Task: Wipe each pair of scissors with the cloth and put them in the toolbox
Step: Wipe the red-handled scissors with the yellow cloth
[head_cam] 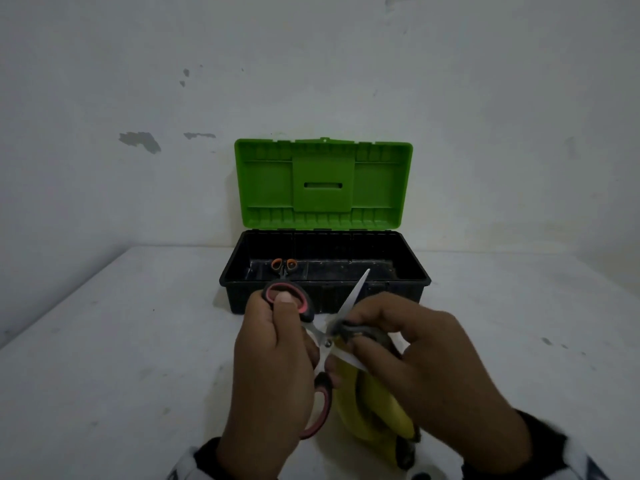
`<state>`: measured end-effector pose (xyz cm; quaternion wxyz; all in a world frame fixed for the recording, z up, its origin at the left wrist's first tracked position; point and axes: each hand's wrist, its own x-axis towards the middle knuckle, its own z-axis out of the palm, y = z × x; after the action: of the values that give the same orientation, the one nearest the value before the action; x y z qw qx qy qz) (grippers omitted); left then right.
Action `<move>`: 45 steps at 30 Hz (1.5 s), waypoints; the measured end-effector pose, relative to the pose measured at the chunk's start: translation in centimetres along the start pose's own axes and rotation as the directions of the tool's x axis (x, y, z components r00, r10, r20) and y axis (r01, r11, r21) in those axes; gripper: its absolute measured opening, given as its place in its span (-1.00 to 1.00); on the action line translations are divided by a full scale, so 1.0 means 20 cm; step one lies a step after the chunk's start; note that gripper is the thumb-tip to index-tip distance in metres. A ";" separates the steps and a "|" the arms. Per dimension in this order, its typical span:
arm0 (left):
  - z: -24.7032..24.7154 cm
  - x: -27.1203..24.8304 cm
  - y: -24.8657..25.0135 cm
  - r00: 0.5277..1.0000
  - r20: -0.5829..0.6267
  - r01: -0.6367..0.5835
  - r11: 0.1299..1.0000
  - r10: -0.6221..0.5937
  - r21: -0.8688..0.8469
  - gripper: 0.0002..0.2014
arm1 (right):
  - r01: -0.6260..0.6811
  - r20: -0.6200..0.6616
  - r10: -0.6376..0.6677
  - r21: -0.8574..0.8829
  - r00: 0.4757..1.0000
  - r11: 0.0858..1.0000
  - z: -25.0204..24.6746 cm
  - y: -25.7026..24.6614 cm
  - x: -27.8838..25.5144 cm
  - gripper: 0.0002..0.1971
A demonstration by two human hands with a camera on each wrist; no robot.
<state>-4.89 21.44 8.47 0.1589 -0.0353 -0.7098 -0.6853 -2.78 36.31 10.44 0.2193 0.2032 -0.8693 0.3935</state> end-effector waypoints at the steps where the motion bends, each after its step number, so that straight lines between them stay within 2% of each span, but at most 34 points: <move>1: 0.00 0.00 0.00 1.000 0.002 -0.012 1.000 0.012 0.009 -0.72 | 0.007 -0.020 -0.008 -0.041 1.000 0.999 0.02 -0.01 -0.01 -0.75; 4: 0.01 -0.02 0.01 0.997 0.002 -0.075 0.997 0.075 0.035 -0.58 | 0.037 -0.125 -0.050 -0.110 0.991 0.993 0.05 0.00 -0.02 -0.88; 6: 0.02 -0.03 0.01 0.998 0.003 -0.063 0.997 0.063 0.039 -0.58 | -0.003 -0.178 -0.007 -0.053 0.984 0.999 0.05 0.02 0.01 -0.79; 8: 0.03 -0.02 0.00 1.000 0.009 -0.023 0.999 0.023 0.036 -0.69 | -0.021 -0.220 0.011 -0.040 0.975 0.999 0.04 0.03 0.02 -0.68; 10: 0.02 -0.01 -0.01 1.000 0.016 0.025 0.999 -0.026 0.040 -0.74 | -0.040 -0.190 0.034 -0.025 0.981 0.999 0.06 0.02 0.02 -0.65; 13: 0.02 0.00 -0.03 0.996 0.032 0.079 0.995 -0.081 0.066 -0.72 | -0.070 -0.087 0.067 -0.034 0.994 0.997 0.08 0.02 0.00 -0.73; 17: 0.02 0.02 -0.04 0.984 0.084 0.158 0.987 -0.157 0.006 -0.74 | -0.069 -0.215 0.058 -0.044 0.975 0.997 0.03 0.08 0.05 -0.68; 18: 0.02 0.03 -0.03 0.980 0.093 0.176 0.984 -0.173 -0.021 -0.74 | -0.068 -0.202 0.059 -0.036 0.978 0.997 0.03 0.08 0.05 -0.67; 21: 0.02 0.06 -0.04 0.983 0.120 0.139 0.990 -0.143 0.041 -0.72 | -0.059 -0.074 0.057 -0.020 0.996 0.998 0.07 0.06 0.02 -0.73; 23: 0.02 0.06 -0.03 0.986 0.129 0.093 0.993 -0.101 0.069 -0.69 | -0.060 -0.113 0.056 -0.033 0.992 0.998 0.06 0.08 0.02 -0.72; 26: 0.02 0.08 -0.02 0.981 0.146 0.122 0.992 -0.126 0.037 -0.69 | -0.110 -0.249 0.104 -0.010 0.963 0.994 0.02 0.11 0.06 -0.69; 30: 0.01 0.10 -0.02 0.981 0.173 0.069 0.994 -0.083 0.084 -0.68 | -0.049 -0.152 0.045 -0.024 0.987 0.999 0.04 0.07 0.04 -0.72; 32: 0.00 0.10 -0.01 0.982 0.167 0.069 0.994 -0.083 0.091 -0.69 | -0.057 -0.173 0.057 0.000 0.983 0.998 0.03 0.08 0.04 -0.72; 35: 0.01 0.11 -0.01 0.982 0.155 0.098 0.993 -0.108 0.070 -0.72 | -0.115 -0.327 0.112 0.010 0.938 0.993 0.00 0.12 0.08 -0.69; 37: 0.01 0.10 -0.01 0.977 0.166 0.131 0.990 -0.137 0.047 -0.72 | -0.107 -0.319 0.103 0.004 0.942 0.994 0.01 0.11 0.07 -0.67; 40: 0.01 0.10 0.00 0.960 0.188 0.219 0.975 -0.210 -0.032 -0.74 | -0.061 -0.220 0.062 0.008 0.974 0.998 0.03 0.06 0.03 -0.68; 45: 0.01 0.08 0.03 0.935 0.214 0.311 0.943 -0.283 -0.115 -0.78 | -0.117 -0.367 0.118 0.025 0.923 0.993 -0.03 0.13 0.07 -0.69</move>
<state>-6.27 21.44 9.45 -0.0198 -0.0059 -0.6665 -0.7452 -5.09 38.00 9.98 0.3542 0.0739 -0.8228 0.4383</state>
